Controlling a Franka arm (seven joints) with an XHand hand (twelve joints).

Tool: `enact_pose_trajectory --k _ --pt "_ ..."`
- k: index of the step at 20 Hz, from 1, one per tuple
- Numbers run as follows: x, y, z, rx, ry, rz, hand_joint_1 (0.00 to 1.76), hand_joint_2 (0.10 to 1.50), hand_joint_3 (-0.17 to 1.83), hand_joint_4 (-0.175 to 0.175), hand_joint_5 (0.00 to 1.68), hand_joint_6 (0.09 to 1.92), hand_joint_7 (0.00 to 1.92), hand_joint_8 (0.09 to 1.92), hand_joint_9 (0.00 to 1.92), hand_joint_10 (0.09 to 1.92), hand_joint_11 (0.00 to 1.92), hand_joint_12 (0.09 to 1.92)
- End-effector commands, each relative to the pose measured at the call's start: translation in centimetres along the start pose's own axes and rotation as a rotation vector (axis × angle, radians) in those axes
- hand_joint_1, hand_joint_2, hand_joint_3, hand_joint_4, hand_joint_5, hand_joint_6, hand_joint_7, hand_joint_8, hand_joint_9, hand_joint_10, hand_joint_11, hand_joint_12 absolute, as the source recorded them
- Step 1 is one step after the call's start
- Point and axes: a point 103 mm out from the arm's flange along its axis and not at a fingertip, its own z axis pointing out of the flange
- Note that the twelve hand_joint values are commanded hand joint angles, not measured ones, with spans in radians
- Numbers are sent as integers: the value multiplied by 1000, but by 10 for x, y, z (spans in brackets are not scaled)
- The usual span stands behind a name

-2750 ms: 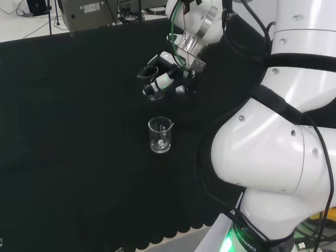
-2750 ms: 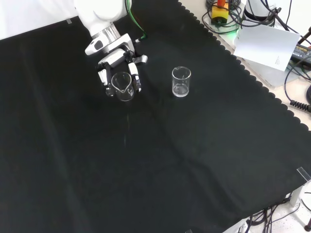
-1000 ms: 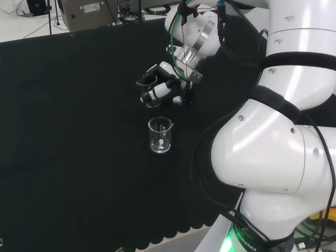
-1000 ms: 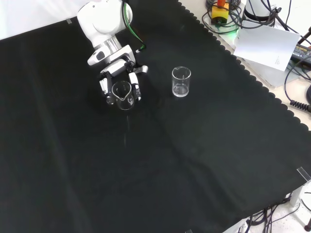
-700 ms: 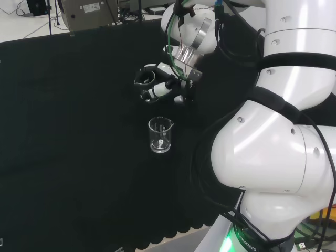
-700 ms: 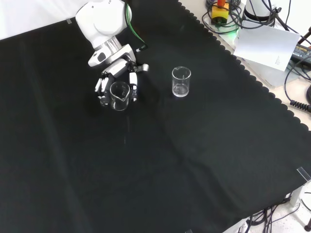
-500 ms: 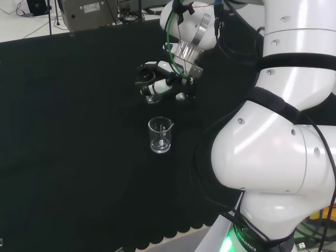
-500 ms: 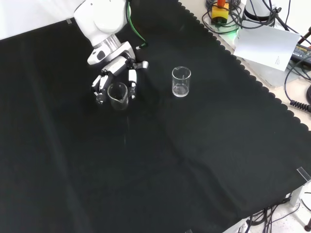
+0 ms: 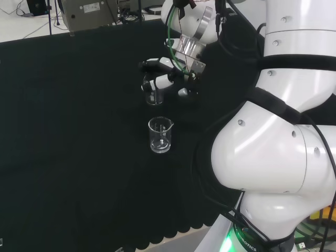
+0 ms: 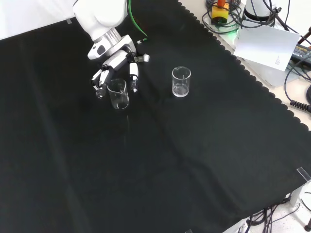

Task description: Place the beaker back on the table.

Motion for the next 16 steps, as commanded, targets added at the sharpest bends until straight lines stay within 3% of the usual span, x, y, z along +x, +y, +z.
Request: enact_pose_trajectory --k 1,8,16 --pt "26 -9 -45 -58 -68 -1 742 865 -119 16 343 177 438 87 564 87 27 1409" --pt "67 -50 -108 -78 -107 54 731 874 -124 9 333 121 415 87 548 87 5 1427" --pt "110 -116 -144 -111 -126 129 710 918 -110 -1 296 87 380 87 531 87 0 1439"
